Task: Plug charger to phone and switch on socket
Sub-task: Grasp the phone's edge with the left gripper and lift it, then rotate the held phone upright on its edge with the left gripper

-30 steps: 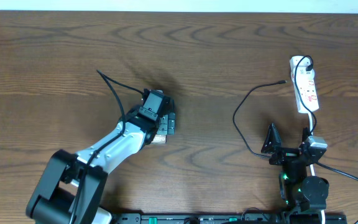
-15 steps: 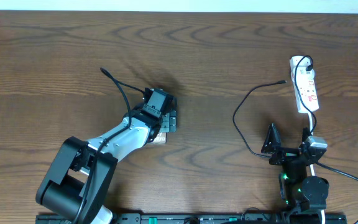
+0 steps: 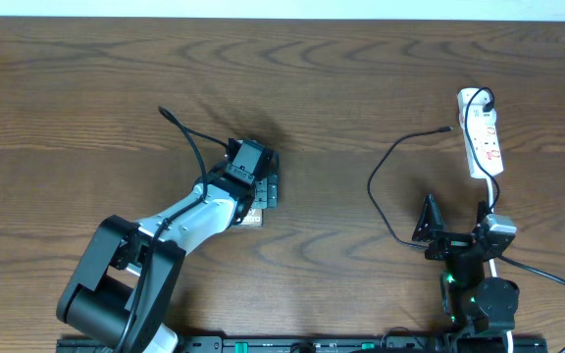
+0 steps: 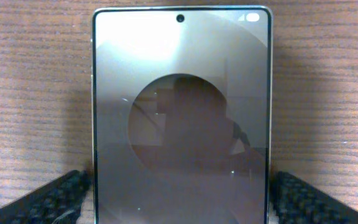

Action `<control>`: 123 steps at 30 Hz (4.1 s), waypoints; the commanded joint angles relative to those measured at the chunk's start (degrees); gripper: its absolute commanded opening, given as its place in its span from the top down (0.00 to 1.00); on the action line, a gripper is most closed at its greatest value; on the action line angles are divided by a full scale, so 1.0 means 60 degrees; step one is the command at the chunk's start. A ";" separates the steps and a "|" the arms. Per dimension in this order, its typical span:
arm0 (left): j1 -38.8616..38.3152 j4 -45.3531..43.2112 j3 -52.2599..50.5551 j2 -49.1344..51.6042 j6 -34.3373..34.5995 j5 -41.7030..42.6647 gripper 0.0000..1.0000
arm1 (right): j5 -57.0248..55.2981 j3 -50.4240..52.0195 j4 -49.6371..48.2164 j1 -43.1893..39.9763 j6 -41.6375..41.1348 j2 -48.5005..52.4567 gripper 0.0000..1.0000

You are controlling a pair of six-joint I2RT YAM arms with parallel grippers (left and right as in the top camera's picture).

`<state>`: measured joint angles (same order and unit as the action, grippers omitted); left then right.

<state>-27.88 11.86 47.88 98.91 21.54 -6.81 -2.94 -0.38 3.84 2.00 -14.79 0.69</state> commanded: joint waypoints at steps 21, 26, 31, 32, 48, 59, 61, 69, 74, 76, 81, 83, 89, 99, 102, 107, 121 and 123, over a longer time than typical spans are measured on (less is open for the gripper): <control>-0.0004 0.0576 -0.0204 -0.0350 0.0033 0.0721 0.37 | 0.0018 0.0011 0.0040 0.0040 0.0117 -0.0022 0.01; -0.0004 0.0576 -0.0204 -0.1118 0.0040 0.1002 0.41 | 0.0018 0.0011 0.0040 0.0040 0.0120 -0.0022 0.01; -0.0004 0.0415 -0.0204 -0.1344 0.0044 0.1829 0.41 | 0.0015 0.0011 0.0040 0.0040 0.0120 -0.0022 0.01; -0.0004 0.0408 -0.0204 -0.1344 0.0044 0.1861 0.42 | 0.0018 0.0011 0.0040 0.0040 0.0120 -0.0022 0.01; 0.0000 -0.0452 -0.0204 -0.1344 0.0546 0.4758 0.42 | 0.0015 0.0011 0.0040 0.0040 0.0117 -0.0022 0.01; 0.0699 -0.1264 -0.0204 -0.1344 0.2277 0.7471 0.42 | 0.0015 0.0011 0.0040 0.0040 0.0120 -0.0022 0.01; 0.0925 -0.1435 -0.0200 -0.1344 0.2922 0.8011 0.42 | 0.0018 0.0011 0.0040 0.0040 0.0117 -0.0022 0.01; 0.1162 -0.2656 -0.0200 -0.1344 0.4379 0.9941 0.42 | 0.0018 0.0011 0.0040 0.0040 0.0120 -0.0015 0.01; 0.1162 -0.3588 -0.0204 -0.1344 0.5526 1.0958 0.42 | 0.0015 0.0011 0.0040 0.0040 0.0120 -0.0015 0.01; 0.1162 -0.3891 -0.0204 -0.1344 0.5836 1.1209 0.42 | 0.0015 0.0011 0.0040 0.0040 0.0120 -0.0015 0.01; 0.1166 -0.4663 -0.0204 -0.1344 0.6477 1.1825 0.42 | 0.0015 0.0011 0.0040 0.0040 0.0120 -0.0015 0.01; 0.1166 -0.4717 -0.0204 -0.1344 0.6510 1.1905 0.42 | 0.0018 0.0011 0.0040 0.0040 0.0120 -0.0015 0.01; 0.1162 -0.4714 -0.0204 -0.1344 0.6706 1.2094 0.42 | 0.0015 0.0011 0.0040 0.0040 0.0117 -0.0015 0.01; 0.1162 -0.5235 -0.0204 -0.1344 0.7067 1.2346 0.42 | 0.0015 0.0011 0.0040 0.0040 0.0117 -0.0015 0.01; 0.1162 -0.5421 -0.0204 -0.1344 0.7067 1.2346 0.42 | 0.0015 0.0011 0.0040 0.0040 0.0117 -0.0011 0.01; 0.1162 -0.5431 -0.0204 -0.1344 0.7067 1.2346 0.42 | 0.0018 0.0011 0.0040 0.0040 0.0120 -0.0011 0.01; 0.1162 -0.5428 -0.0204 -0.1344 0.7082 1.2353 0.42 | 0.0011 0.0011 0.0025 0.0040 0.0120 -0.0011 0.01; 0.1162 -0.5431 -0.0204 -0.1344 0.7151 1.2349 0.42 | 0.0047 0.0011 0.0033 0.0040 0.0098 -0.0011 0.01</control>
<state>-21.08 -19.97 46.41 92.03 63.48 64.84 -2.96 -0.38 3.84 2.00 -14.79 0.69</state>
